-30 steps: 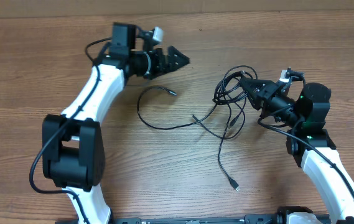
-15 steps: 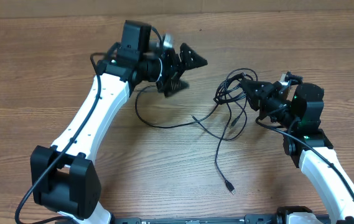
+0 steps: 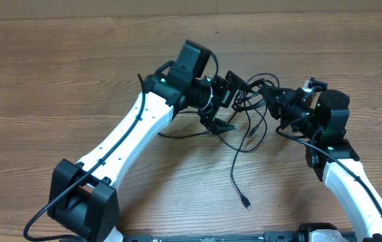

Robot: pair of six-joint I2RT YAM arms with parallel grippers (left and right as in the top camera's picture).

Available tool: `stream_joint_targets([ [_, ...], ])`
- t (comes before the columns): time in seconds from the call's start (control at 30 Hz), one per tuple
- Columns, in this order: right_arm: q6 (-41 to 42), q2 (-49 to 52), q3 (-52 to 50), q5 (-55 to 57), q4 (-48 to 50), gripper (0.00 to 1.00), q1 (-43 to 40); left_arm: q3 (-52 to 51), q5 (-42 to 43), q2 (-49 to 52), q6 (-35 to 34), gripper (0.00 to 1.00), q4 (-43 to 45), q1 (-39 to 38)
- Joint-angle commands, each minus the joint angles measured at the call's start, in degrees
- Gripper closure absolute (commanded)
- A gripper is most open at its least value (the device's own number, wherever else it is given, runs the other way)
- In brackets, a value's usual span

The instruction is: Untangle cables

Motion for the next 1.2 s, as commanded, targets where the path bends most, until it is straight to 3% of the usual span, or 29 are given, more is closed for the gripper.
stream_joint_targets([
  [0.0, 2.05, -0.13, 0.85, 0.26, 0.46, 0.96, 0.17, 0.50, -6.75, 0.09, -11.74, 0.00, 0.02, -1.68],
  [0.17, 3.37, -0.15, 0.85, -0.61, 0.33, 0.96, 0.17, 0.50, -15.87, 0.09, -26.58, 0.00, 0.28, -4.37],
  [0.4, 5.35, -0.15, 0.85, -4.72, -0.81, 0.96, 0.17, 0.50, -25.27, 0.11, -26.53, 0.00, 4.52, -5.79],
  [0.57, 7.82, -0.15, 0.85, -9.33, -0.81, 0.96, 0.17, 0.50, -26.45, 0.61, -26.43, 0.00, 4.07, -5.84],
  [0.63, 8.92, -0.15, 0.85, -11.06, -0.52, 0.96, 0.17, 0.50, -26.43, 1.42, -26.40, 0.12, 4.09, -5.84],
  [0.73, 9.07, -0.15, 0.85, -12.61, -0.20, 0.96, 0.17, 0.50, -26.01, 2.80, -24.98, 0.48, 4.20, -5.84],
  [0.8, 8.85, -0.15, 0.85, -13.25, -0.59, 0.96, 0.22, 0.50, -26.43, 3.26, -22.64, 0.69, 4.28, -5.77],
  [0.83, 8.11, -0.15, 0.85, -13.33, -0.66, 0.96, 0.22, 0.50, -27.67, 3.32, -19.21, 0.92, 4.74, -5.46],
  [1.0, 5.01, -0.15, 0.85, -13.46, -1.68, 0.96, 0.22, 0.50, -29.09, 3.32, 0.79, 0.96, 11.69, -3.76],
  [1.17, -2.45, -0.15, 0.85, -16.06, -1.68, 0.91, 0.22, 0.52, -22.10, 3.08, 27.61, 0.96, 20.94, -0.02],
])
